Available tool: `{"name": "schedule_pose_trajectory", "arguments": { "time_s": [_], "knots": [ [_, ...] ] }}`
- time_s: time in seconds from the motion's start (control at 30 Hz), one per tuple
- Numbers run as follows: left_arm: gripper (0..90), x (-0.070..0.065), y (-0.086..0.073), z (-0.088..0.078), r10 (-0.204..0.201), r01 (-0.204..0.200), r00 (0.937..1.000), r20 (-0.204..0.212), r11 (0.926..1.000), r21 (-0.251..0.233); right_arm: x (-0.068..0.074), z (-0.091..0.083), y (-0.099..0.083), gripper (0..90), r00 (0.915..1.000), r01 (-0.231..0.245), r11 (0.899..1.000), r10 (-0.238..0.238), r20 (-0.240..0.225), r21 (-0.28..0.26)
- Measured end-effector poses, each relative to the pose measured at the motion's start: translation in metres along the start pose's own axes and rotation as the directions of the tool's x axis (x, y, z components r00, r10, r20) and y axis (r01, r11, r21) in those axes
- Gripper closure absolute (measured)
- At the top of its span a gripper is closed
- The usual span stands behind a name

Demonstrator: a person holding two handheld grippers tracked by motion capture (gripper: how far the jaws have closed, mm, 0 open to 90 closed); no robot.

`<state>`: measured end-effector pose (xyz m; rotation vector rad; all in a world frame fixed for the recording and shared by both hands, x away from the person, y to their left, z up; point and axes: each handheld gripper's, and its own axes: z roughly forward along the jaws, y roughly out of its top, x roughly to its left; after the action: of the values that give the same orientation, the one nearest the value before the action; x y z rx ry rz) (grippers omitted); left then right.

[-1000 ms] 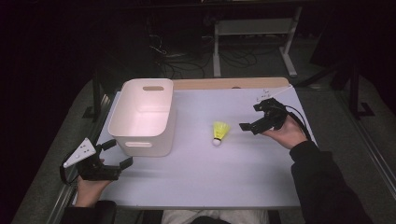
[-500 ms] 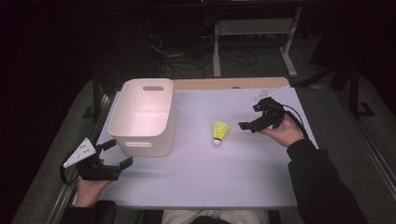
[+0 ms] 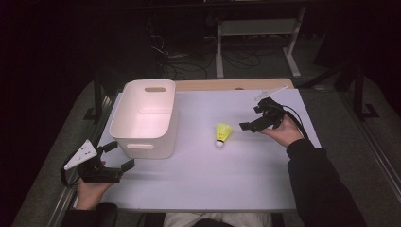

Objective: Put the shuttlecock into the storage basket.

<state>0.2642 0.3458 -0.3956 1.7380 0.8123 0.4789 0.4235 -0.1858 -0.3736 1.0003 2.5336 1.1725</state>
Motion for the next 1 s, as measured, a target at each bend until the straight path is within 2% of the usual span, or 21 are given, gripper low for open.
{"name": "schedule_pose_trajectory", "arguments": {
  "time_s": [0.4,0.63,0.83,1.0],
  "knots": [
    [0.0,0.0,0.0,0.0,0.0,0.0,1.0,0.001,1.0,-0.001,-0.004,0.017,-0.001,2.6,0.9999,-0.007,1.0,0.007,-0.011,0.024],
    [0.0,0.0,0.0,0.0,-0.001,0.001,1.0,0.0,1.0,-0.002,-0.006,0.024,-0.002,12.6,0.9997,-0.014,1.0,0.014,-0.018,0.027],
    [0.0,0.0,0.0,0.0,0.0,0.0,1.0,0.002,1.0,-0.002,-0.007,0.028,-0.002,15.8,0.9992,-0.023,0.998,0.025,-0.03,0.05],
    [0.0,0.0,0.0,0.0,-0.001,0.001,1.0,0.002,1.0,-0.002,-0.008,0.032,-0.004,25.7,0.999,-0.023,0.997,0.026,-0.036,0.068]
  ]
}}
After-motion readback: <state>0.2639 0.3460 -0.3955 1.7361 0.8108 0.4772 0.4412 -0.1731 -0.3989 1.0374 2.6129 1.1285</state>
